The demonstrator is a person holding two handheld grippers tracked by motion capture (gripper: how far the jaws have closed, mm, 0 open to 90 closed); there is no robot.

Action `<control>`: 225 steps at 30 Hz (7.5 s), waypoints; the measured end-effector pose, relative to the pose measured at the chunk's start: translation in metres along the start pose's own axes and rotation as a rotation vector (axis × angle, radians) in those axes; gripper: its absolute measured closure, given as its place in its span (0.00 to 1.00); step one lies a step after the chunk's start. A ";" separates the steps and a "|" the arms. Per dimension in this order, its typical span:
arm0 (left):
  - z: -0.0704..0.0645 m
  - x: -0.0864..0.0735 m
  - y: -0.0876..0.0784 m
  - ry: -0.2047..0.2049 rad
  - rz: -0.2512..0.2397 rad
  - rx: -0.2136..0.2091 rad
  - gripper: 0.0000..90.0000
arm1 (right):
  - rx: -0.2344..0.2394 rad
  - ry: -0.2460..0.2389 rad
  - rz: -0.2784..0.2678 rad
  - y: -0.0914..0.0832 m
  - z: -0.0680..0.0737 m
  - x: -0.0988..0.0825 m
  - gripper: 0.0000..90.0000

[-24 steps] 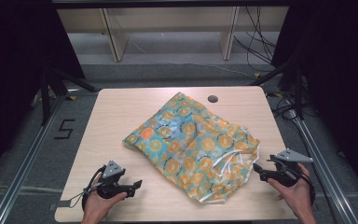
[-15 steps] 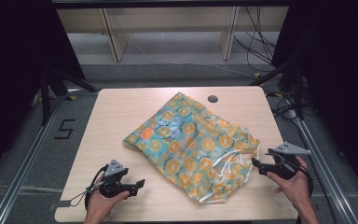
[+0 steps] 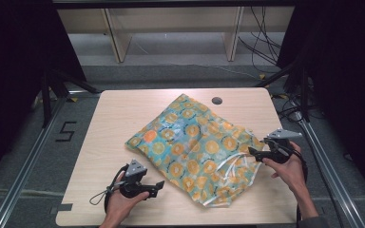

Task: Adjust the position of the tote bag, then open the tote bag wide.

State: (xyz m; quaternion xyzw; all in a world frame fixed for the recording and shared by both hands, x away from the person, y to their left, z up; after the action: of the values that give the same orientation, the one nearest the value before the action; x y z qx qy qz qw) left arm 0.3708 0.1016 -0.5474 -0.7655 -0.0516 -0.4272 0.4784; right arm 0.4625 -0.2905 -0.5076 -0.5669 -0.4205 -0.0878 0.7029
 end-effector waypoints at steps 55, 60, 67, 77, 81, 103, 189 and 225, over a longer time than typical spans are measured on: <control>0.075 0.056 0.006 0.131 -0.005 0.105 0.68 | 0.442 -0.448 0.110 -0.023 0.176 -0.047 1.00; 0.049 0.045 -0.030 0.123 -0.030 0.051 0.55 | 0.434 -0.389 0.088 -0.025 0.170 -0.042 1.00; -0.003 0.017 -0.046 0.138 -0.007 -0.129 0.46 | 0.432 -0.373 0.081 -0.025 0.168 -0.040 1.00; -0.037 0.007 -0.035 0.137 0.033 -0.188 0.43 | 0.429 -0.365 0.057 -0.024 0.166 -0.036 0.99; -0.035 0.006 -0.023 0.228 0.035 -0.170 0.73 | 0.428 -0.372 0.047 -0.025 0.167 -0.035 0.99; -0.015 0.044 -0.038 0.318 -0.039 -0.093 0.99 | 0.423 -0.339 0.027 -0.025 0.160 -0.028 0.97; 0.058 0.129 -0.016 0.125 -0.151 -0.024 0.98 | 0.270 -0.391 0.022 0.012 0.192 0.014 1.00; -0.012 0.106 -0.075 0.288 -0.112 -0.135 0.63 | 0.153 -0.139 -0.057 0.069 0.082 0.087 1.00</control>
State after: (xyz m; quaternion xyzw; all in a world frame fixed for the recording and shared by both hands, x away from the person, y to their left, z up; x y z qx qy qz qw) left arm 0.3933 0.0975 -0.4190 -0.7226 0.0039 -0.5609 0.4041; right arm 0.5184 -0.1651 -0.4975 -0.5044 -0.4896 -0.0357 0.7103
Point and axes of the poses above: each handheld gripper's, and its own axes: y roughly forward along the jaws, x roughly out of its top, z roughly to its left, the point moved 7 cm from there along y, roughly forward along the jaws, and after that the axes turned 6 degrees about z, right-handed, at the moved point
